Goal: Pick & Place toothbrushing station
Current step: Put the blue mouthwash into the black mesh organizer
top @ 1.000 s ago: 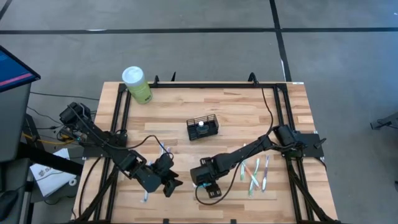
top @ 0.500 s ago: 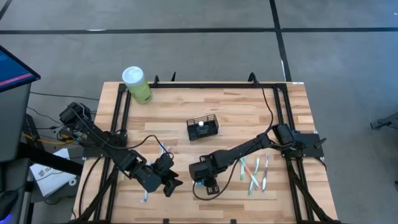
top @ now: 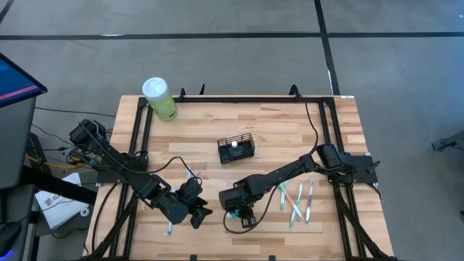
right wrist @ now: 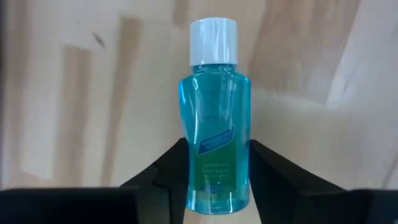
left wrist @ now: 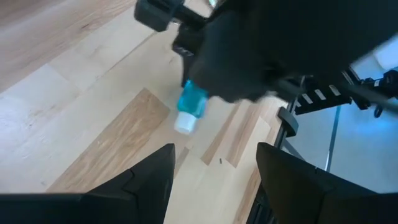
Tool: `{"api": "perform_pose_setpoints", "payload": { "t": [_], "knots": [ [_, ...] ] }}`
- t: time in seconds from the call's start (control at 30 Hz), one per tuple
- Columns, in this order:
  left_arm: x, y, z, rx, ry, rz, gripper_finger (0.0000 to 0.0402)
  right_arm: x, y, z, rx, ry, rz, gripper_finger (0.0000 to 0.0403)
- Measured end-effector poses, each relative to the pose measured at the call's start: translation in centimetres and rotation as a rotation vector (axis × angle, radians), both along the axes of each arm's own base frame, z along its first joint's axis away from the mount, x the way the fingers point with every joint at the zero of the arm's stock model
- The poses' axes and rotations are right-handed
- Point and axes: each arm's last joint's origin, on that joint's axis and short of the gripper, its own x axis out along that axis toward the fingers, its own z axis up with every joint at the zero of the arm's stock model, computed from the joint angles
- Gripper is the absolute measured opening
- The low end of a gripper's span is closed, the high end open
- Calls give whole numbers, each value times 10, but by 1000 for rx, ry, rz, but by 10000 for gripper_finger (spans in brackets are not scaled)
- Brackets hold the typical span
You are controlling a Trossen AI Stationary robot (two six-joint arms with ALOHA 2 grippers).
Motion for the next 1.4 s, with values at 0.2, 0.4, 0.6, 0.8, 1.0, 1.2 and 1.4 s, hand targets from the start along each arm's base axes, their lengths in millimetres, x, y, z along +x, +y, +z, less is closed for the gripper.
{"api": "perform_pose_setpoints", "payload": {
  "t": [0.2,0.4,0.6,0.8,1.0,1.2,1.4],
  "knots": [
    [-9,7,4,37,47,1,223,2,-9,23,51,40,1,137],
    [-32,11,14,141,63,-8,223,11,-20,51,227,63,11,137],
    [-47,3,27,322,-65,-42,223,25,-42,96,396,11,-8,139],
    [-49,-4,25,410,-81,-82,223,37,-68,149,551,-113,-45,139],
    [-39,-10,20,509,-99,-154,230,36,-84,182,596,-185,-64,140],
    [-29,-13,16,453,-127,-130,257,28,-88,184,709,-92,-5,140],
    [-24,-18,27,441,-225,-154,259,28,-84,173,864,-47,114,142]
  ]
}}
